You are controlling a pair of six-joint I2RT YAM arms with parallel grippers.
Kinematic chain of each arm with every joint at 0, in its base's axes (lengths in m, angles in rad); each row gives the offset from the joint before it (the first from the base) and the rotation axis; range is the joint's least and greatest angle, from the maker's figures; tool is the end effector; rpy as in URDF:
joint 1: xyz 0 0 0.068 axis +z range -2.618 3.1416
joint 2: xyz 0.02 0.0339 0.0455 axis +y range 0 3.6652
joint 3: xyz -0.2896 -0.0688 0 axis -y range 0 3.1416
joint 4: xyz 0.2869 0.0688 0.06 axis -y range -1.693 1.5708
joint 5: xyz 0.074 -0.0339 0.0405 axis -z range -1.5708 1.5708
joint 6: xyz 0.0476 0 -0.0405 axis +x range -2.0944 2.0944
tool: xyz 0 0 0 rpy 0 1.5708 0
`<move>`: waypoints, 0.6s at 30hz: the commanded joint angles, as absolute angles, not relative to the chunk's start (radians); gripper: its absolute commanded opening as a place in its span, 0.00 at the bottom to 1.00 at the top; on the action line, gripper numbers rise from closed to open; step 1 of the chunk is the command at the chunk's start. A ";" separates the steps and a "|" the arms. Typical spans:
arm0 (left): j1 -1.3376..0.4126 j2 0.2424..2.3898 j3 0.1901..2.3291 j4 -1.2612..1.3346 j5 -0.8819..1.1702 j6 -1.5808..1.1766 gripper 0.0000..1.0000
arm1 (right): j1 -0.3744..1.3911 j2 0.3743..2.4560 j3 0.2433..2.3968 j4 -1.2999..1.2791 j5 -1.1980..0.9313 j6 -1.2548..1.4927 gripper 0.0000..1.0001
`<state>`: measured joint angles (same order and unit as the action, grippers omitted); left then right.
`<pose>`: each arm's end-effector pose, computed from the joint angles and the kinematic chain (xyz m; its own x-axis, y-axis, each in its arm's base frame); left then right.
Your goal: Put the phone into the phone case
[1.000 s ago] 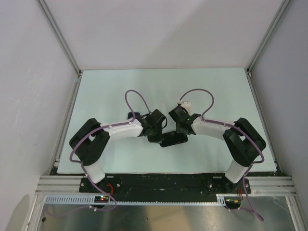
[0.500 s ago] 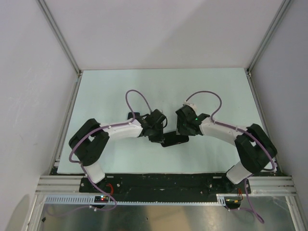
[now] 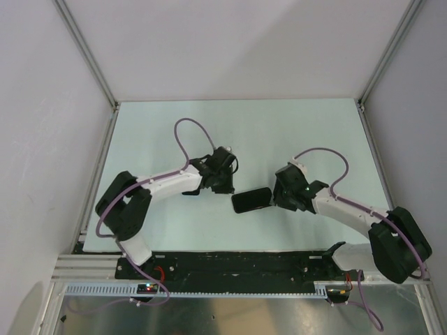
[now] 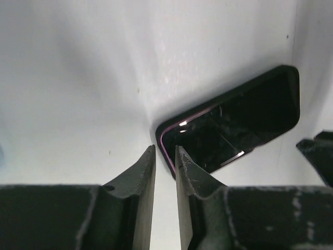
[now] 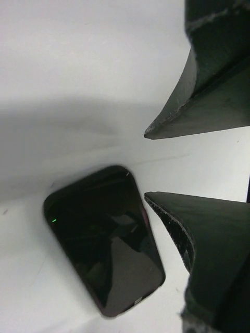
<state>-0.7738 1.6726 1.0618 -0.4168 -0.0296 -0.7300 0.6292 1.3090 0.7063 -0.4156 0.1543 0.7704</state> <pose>0.2740 -0.2658 0.1821 -0.9148 -0.0381 -0.4021 0.1041 0.9397 -0.3258 0.2298 0.1582 0.1770 -0.8534 0.2299 -0.4677 0.1088 0.9562 0.2716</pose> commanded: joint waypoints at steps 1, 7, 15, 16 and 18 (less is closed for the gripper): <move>-0.764 1.766 1.170 -0.427 -0.019 -0.612 0.24 | 0.623 1.225 0.596 -0.330 0.122 0.902 0.50; -0.765 1.842 1.220 -0.439 -0.017 -0.558 0.25 | 0.622 1.236 0.541 -0.230 0.104 0.952 0.47; -0.765 1.910 1.264 -0.442 0.052 -0.507 0.26 | 0.591 1.369 0.546 -0.089 0.030 0.962 0.29; -0.764 1.913 1.264 -0.442 0.060 -0.506 0.26 | 0.585 1.383 0.548 -0.076 0.024 0.961 0.29; -0.764 1.913 1.256 -0.442 0.073 -0.511 0.25 | 0.573 1.409 0.558 -0.053 0.016 0.955 0.27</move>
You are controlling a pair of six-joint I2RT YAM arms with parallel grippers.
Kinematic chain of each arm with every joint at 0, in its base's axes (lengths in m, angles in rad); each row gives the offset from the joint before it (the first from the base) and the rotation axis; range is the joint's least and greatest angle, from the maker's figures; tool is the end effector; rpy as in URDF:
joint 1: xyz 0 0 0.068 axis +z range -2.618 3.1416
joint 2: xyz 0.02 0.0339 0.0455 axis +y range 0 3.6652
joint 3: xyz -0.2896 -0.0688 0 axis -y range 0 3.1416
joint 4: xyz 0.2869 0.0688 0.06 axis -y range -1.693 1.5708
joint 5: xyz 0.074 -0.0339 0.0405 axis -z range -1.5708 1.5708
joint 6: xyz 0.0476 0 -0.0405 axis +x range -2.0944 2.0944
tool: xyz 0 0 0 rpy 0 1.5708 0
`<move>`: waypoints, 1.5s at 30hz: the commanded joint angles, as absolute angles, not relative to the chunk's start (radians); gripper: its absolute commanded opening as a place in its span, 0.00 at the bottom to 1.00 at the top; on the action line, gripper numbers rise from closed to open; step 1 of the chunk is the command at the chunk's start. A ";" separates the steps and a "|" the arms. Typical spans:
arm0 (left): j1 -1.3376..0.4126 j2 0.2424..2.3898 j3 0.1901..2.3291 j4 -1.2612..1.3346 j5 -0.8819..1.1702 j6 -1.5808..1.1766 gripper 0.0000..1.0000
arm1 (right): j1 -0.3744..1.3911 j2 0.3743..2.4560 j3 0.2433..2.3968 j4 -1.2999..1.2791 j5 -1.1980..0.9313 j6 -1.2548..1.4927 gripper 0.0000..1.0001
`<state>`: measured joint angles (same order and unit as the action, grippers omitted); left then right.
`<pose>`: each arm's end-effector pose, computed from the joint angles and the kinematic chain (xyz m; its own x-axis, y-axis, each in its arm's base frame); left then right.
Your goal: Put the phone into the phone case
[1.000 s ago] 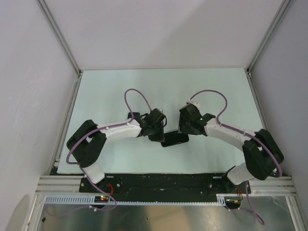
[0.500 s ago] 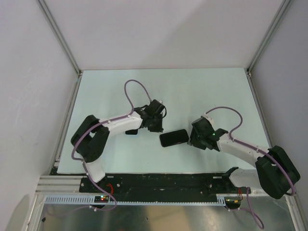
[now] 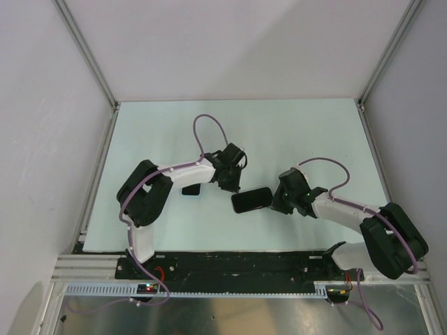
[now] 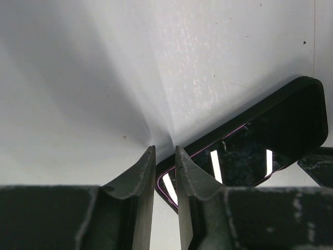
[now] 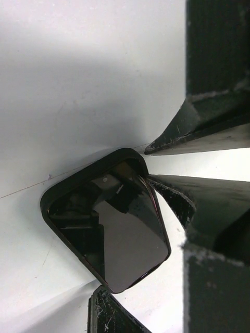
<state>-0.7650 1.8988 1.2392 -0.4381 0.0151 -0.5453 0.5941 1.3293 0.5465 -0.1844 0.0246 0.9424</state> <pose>0.3113 -0.2998 0.1510 -0.9108 0.1554 -0.3826 0.2632 0.9324 -0.2478 0.2206 0.1476 0.1348 -0.8444 0.4056 -0.3500 0.2297 0.8644 0.4473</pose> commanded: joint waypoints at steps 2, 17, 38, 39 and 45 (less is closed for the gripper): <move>-0.767 1.904 1.238 -0.441 0.087 -0.523 0.24 | 0.561 1.435 0.578 -0.040 0.013 0.940 0.26; -0.789 1.708 1.001 -0.376 0.088 -0.659 0.26 | 0.518 1.675 0.836 -0.058 -0.035 0.771 0.26; -0.827 1.646 0.955 -0.363 0.113 -0.689 0.30 | 0.529 1.682 0.841 -0.086 -0.044 0.753 0.26; -0.829 1.652 0.956 -0.363 0.107 -0.688 0.29 | 0.529 1.682 0.840 -0.087 -0.045 0.751 0.26; -0.843 1.680 0.955 -0.371 0.060 -0.679 0.27 | 0.528 1.677 0.841 -0.095 -0.047 0.743 0.26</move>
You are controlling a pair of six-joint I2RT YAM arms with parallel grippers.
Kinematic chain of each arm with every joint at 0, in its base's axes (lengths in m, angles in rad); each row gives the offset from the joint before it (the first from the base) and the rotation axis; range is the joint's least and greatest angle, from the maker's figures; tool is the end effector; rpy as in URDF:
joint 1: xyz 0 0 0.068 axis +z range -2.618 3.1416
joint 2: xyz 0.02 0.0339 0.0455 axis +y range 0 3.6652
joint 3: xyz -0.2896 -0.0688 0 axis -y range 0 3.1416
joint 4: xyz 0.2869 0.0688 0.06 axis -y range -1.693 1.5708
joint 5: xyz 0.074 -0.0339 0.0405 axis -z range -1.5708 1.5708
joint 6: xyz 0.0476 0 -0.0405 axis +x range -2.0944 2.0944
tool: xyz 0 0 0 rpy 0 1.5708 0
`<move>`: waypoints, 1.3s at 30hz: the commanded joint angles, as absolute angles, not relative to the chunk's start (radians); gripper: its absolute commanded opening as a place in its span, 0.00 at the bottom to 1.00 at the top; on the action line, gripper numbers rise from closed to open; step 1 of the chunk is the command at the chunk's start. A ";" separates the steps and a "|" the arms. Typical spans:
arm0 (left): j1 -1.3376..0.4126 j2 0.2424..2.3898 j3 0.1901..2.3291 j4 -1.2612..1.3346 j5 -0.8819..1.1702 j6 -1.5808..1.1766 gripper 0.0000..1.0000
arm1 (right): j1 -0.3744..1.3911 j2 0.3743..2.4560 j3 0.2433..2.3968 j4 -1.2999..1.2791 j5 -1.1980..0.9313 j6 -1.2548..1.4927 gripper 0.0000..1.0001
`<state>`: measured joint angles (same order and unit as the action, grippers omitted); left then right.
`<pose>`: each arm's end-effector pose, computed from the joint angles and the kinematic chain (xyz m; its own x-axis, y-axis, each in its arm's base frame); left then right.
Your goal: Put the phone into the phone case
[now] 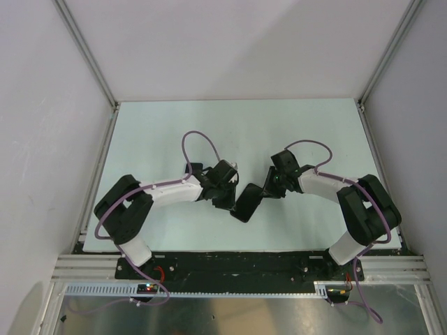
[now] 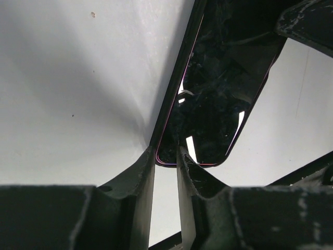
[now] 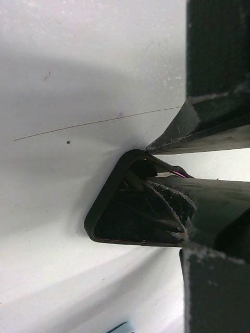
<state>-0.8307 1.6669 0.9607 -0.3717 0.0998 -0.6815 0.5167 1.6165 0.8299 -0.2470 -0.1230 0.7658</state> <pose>0.2409 -0.2708 0.1543 -0.9443 0.1044 -0.3122 0.2211 0.9039 -0.3663 0.2931 0.1732 0.1379 -0.9161 0.2706 -0.2958 0.1250 0.8938 0.4307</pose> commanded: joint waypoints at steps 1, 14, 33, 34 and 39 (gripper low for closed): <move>-0.845 1.684 0.954 -0.374 0.048 -0.678 0.27 | 0.528 1.676 0.841 -0.095 -0.048 0.742 0.26; -0.911 1.770 1.004 -0.489 -0.101 -0.661 0.20 | 0.534 1.674 0.841 -0.095 -0.055 0.727 0.26; -1.012 1.920 1.035 -0.543 -0.162 -0.715 0.06 | 0.583 1.519 0.861 -0.258 0.047 0.695 0.54; -1.012 1.920 1.037 -0.542 -0.161 -0.715 0.06 | 0.586 1.496 0.845 -0.253 0.029 0.706 0.55; -1.014 1.914 1.050 -0.543 -0.152 -0.715 0.05 | 0.661 1.417 0.745 -0.229 -0.030 0.765 0.56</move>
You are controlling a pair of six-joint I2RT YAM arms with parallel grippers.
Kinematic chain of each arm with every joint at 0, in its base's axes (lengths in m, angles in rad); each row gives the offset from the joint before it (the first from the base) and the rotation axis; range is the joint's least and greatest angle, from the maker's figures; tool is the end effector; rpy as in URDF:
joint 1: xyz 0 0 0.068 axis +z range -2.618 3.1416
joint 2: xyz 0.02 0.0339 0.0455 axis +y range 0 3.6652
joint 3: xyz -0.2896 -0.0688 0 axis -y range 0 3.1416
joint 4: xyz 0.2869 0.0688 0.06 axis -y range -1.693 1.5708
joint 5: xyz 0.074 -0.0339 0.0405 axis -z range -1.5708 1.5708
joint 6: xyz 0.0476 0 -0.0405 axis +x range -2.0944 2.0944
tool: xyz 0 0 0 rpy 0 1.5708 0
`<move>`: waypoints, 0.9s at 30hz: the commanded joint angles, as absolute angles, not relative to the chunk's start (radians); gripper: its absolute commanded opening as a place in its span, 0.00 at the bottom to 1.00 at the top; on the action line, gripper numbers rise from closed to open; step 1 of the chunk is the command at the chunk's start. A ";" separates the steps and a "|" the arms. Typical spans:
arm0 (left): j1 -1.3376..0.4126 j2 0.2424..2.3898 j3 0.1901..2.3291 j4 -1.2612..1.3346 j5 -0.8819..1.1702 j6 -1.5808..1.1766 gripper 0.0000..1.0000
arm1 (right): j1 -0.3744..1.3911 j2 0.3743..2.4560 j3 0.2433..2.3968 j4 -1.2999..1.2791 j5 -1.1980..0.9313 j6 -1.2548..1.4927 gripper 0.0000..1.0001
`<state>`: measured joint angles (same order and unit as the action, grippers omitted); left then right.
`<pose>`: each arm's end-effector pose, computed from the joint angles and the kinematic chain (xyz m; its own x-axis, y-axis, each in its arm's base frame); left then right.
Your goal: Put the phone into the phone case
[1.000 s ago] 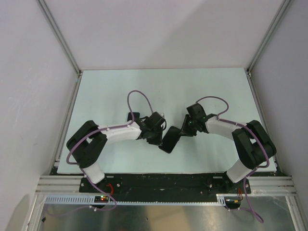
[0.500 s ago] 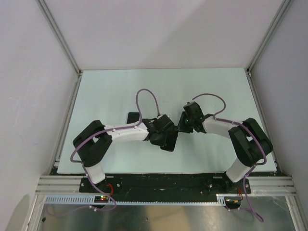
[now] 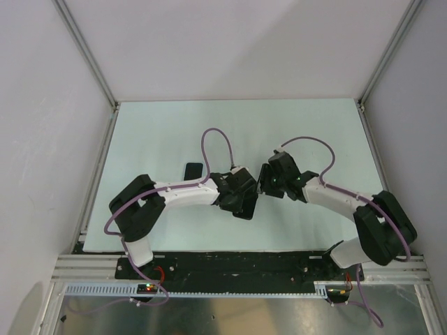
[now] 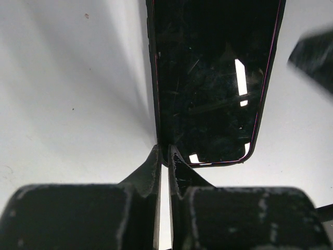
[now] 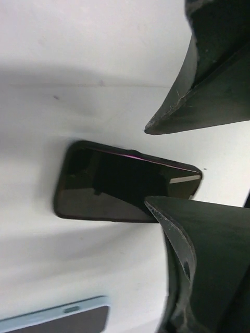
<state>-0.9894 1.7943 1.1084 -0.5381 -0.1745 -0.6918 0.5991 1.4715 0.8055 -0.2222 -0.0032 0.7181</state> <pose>0.2185 -0.3174 0.1469 -0.9021 0.2288 -0.3659 0.2794 0.9559 -0.0911 0.2730 0.1866 0.1772 -0.8547 0.2131 -0.4734 -0.0043 0.9089 0.4169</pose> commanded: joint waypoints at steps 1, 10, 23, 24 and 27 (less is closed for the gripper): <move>-1.015 1.914 1.051 -0.543 -0.150 -0.715 0.05 | 0.680 1.407 0.721 -0.216 -0.036 0.784 0.56; -1.016 1.916 1.064 -0.541 -0.141 -0.714 0.03 | 0.795 1.413 0.642 -0.159 -0.014 0.888 0.48; -1.015 1.926 1.074 -0.541 -0.137 -0.709 0.02 | 0.885 1.496 0.642 -0.209 0.102 0.895 0.41; -1.015 1.927 1.075 -0.540 -0.136 -0.709 0.02 | 0.889 1.503 0.646 -0.219 0.113 0.889 0.40; -1.016 1.930 1.078 -0.541 -0.132 -0.710 0.02 | 0.901 1.526 0.653 -0.220 0.126 0.870 0.40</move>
